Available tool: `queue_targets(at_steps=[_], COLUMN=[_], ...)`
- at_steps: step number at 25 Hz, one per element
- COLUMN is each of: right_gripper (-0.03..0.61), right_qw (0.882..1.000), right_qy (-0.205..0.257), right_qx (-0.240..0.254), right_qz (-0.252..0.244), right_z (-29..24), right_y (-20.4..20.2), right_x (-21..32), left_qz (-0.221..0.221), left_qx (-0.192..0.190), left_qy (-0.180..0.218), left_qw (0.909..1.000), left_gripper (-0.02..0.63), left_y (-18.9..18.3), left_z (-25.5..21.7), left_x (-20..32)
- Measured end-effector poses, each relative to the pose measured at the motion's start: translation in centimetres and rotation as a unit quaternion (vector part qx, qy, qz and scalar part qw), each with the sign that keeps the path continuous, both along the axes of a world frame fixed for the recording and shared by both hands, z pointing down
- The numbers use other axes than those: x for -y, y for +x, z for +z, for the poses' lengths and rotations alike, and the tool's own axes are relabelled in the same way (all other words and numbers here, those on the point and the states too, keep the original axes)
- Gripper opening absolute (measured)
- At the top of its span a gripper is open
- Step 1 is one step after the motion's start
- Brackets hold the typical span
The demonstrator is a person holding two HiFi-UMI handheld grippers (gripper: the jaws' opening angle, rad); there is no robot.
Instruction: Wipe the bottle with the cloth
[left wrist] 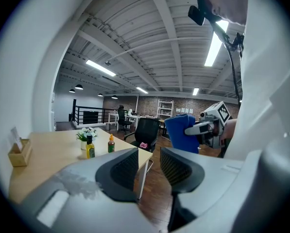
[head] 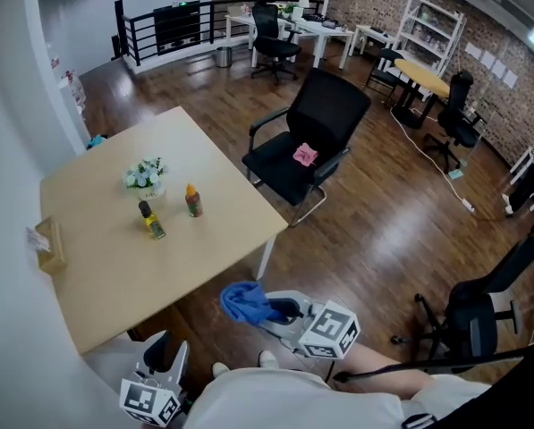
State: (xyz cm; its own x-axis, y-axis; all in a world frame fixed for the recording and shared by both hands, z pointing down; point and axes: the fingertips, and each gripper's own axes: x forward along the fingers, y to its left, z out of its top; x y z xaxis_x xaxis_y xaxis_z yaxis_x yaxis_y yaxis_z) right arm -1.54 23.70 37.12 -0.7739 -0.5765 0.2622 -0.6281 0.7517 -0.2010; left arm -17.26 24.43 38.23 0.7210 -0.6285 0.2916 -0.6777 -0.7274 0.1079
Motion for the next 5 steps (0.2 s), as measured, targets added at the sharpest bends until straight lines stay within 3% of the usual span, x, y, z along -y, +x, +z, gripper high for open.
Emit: queue_targets(at_steps=[5], right_gripper=[0.120], right_qw=[1.000], right_qy=[0.004], right_qx=[-0.003], right_qz=[0.000], right_z=[-0.16], right_y=[0.15], right_x=[-0.04], left_qz=[0.002], left_qx=[-0.001], left_qy=[0.002], left_qw=[1.0000], left_gripper=[0.149], left_y=[0.15], left_z=[0.03], left_x=[-0.18])
